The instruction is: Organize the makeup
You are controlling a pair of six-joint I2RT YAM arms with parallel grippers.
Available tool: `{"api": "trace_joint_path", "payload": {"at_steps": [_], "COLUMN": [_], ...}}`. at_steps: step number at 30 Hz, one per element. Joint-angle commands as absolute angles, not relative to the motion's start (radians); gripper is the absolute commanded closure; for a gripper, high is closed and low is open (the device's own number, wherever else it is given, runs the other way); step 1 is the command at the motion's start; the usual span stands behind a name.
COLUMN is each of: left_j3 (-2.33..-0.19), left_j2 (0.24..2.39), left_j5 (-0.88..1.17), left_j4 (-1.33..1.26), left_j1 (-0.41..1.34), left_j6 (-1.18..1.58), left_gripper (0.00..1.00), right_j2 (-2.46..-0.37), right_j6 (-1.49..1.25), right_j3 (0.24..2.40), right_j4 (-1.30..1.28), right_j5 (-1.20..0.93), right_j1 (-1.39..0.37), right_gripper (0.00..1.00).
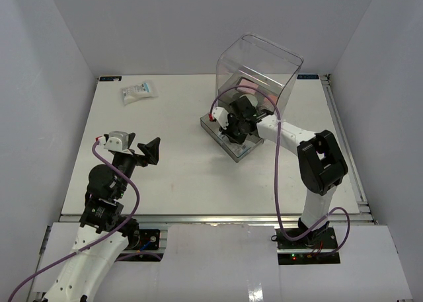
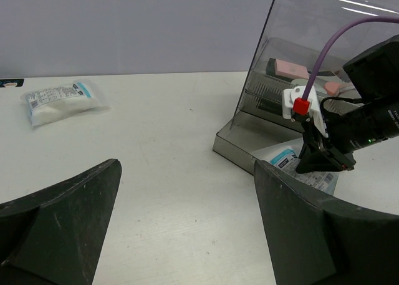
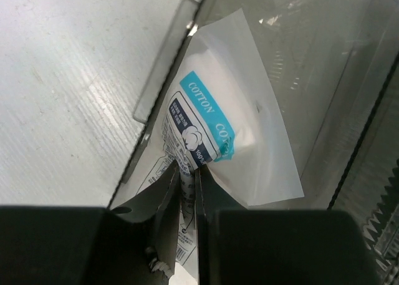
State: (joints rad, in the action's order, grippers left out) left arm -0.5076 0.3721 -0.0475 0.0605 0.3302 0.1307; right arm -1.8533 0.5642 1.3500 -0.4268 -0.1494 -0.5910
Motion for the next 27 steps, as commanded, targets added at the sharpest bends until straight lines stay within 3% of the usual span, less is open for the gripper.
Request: {"api": "trace_joint_path", "payload": {"at_steps": [1,27], "left_j3": [-0.508,-0.508], "left_j2": [0.376,0.38], "left_j5": [-0.038,-0.04], "left_j4": [0.064,0.066], "left_j1": [0.33,0.33], "left_j6": [0.125,0.124], "left_gripper": [0.02,0.02], "right_j2": [-1.866,-1.91], "right_j6": [0.513,0.55], "right_j3": [1.382,1.378], "right_j4": [-0.484,-0.508], "right_j5": [-0.193,-0.405], "right_j1": [-0.558,-0.526], "right_gripper": [0.91,0.85]}}
